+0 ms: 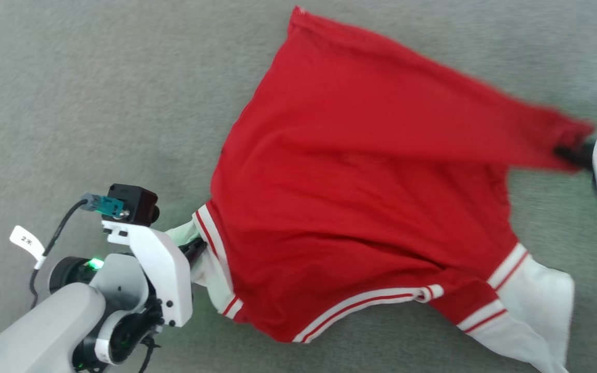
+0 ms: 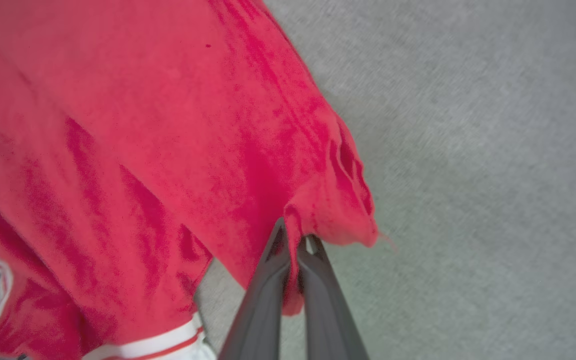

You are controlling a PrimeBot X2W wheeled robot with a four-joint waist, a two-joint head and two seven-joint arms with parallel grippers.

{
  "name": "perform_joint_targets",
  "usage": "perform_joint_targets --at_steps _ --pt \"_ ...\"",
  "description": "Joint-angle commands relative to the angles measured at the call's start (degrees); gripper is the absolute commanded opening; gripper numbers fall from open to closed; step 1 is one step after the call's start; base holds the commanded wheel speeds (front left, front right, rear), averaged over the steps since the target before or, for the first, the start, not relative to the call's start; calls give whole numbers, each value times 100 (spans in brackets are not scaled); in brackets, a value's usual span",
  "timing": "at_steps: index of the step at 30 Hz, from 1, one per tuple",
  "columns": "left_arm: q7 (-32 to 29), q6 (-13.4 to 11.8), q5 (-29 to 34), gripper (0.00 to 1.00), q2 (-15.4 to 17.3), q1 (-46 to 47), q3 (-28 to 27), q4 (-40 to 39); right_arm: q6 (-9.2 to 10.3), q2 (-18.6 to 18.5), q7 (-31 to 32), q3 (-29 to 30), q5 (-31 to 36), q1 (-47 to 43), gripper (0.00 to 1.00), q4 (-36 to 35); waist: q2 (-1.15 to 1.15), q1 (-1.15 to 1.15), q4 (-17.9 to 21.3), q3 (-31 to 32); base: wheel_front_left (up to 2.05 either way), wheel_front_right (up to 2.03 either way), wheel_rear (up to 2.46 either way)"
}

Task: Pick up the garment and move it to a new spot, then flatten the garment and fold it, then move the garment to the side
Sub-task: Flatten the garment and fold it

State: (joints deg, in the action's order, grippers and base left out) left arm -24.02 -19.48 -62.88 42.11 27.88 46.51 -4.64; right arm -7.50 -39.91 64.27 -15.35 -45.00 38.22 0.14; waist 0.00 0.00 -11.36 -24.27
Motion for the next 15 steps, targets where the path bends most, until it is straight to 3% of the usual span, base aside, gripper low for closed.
perform_joint_targets --at_steps 1,8,12,15 --pt "-24 -50 13 0 78 -63 -40 -72 2 52 110 181 -162 -471 0 -379 0 0 230 162 0 0 0" --pt "-69 -134 -12 0 225 -107 -88 -222 2 322 437 1099 -246 -2036 0 -1697 0 0 393 213 0 0 0" --pt "-91 -159 11 0 230 -88 -81 -288 2 791 591 1635 -16 -3090 0 -2321 0 0 406 187 0 0 0" --pt "-95 -141 39 0 201 -35 -62 -302 2 1203 492 1796 177 -3611 0 -2370 0 0 378 140 0 0 0"
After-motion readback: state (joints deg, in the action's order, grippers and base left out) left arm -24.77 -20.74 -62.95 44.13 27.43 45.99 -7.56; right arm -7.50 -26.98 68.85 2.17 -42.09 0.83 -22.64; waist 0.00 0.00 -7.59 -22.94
